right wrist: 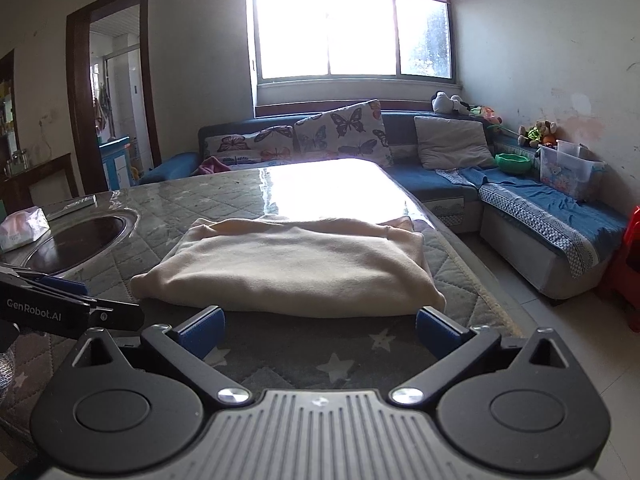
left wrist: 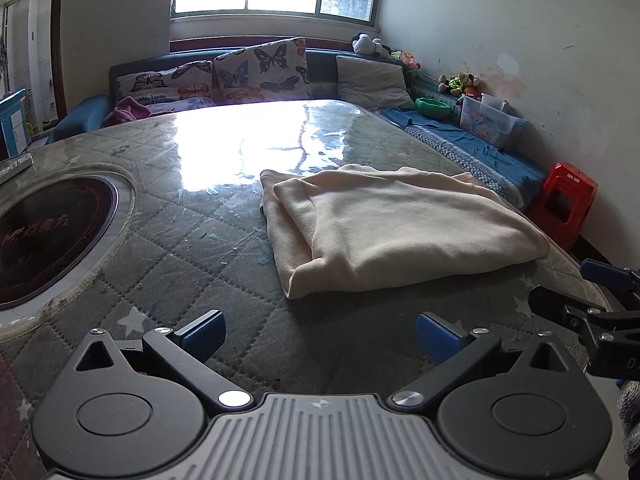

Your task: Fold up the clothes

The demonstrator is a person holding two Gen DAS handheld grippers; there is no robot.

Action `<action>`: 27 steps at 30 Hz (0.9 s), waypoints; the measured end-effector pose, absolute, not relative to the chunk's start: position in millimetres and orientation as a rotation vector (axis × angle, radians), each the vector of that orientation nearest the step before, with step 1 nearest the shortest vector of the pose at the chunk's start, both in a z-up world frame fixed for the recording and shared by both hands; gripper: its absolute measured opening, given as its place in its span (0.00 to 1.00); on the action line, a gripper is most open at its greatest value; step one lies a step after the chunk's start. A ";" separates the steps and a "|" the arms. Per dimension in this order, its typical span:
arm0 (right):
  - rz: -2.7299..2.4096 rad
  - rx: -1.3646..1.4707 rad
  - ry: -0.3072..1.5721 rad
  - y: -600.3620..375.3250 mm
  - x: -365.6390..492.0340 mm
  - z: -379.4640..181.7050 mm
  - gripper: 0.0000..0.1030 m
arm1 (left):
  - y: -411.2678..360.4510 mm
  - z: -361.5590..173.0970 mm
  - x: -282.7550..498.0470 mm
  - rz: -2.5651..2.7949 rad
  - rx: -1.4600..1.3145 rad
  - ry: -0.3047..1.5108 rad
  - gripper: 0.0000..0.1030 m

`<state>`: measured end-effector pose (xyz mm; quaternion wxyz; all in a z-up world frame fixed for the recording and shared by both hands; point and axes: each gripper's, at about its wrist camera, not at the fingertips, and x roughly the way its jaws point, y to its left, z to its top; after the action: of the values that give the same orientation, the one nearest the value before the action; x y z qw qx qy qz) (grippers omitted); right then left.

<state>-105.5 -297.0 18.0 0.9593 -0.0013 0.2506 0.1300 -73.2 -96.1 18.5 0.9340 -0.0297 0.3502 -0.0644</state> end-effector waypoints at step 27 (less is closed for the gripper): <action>0.252 0.013 0.495 -296.0 -118.3 15.5 1.00 | -105.6 16.1 -85.7 -0.116 -0.048 0.719 1.00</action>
<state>-118.3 -296.0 15.5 0.9616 0.0063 0.2444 0.1246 -85.7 -105.6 16.1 0.9342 -0.0234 0.3513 -0.0565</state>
